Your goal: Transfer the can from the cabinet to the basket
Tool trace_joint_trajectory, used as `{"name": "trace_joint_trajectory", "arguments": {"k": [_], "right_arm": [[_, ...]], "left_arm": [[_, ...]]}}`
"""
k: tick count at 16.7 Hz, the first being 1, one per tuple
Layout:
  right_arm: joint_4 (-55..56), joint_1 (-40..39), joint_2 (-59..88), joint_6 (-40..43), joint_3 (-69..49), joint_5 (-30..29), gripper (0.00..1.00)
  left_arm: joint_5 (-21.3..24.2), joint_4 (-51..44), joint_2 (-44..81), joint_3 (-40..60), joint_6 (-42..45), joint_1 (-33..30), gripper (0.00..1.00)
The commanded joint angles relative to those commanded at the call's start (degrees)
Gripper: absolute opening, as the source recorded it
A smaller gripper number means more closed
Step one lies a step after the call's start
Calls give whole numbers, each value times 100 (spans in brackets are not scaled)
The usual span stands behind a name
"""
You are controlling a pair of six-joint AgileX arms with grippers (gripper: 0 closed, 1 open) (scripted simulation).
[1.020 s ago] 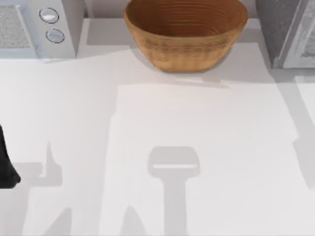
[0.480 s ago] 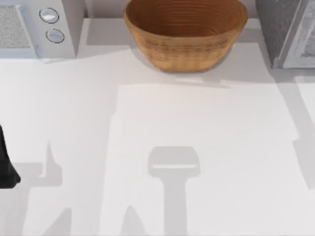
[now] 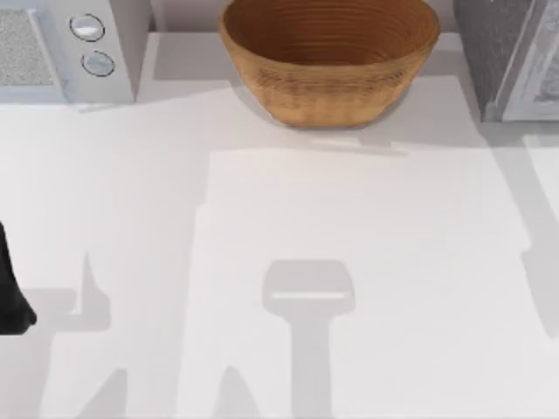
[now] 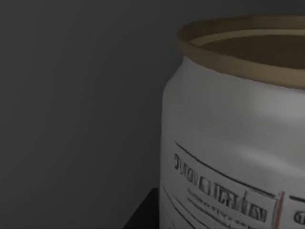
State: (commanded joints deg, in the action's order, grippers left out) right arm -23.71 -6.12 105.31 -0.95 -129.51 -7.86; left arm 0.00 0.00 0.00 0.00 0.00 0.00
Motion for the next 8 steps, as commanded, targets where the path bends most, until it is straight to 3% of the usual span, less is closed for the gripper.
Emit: {"name": "trace_joint_trajectory", "arguments": {"k": [8], "right_arm": [[-1243,-453,-1898,0,629,-410,0]], "left_arm": [[0,0,0,0,0,0,100]]}}
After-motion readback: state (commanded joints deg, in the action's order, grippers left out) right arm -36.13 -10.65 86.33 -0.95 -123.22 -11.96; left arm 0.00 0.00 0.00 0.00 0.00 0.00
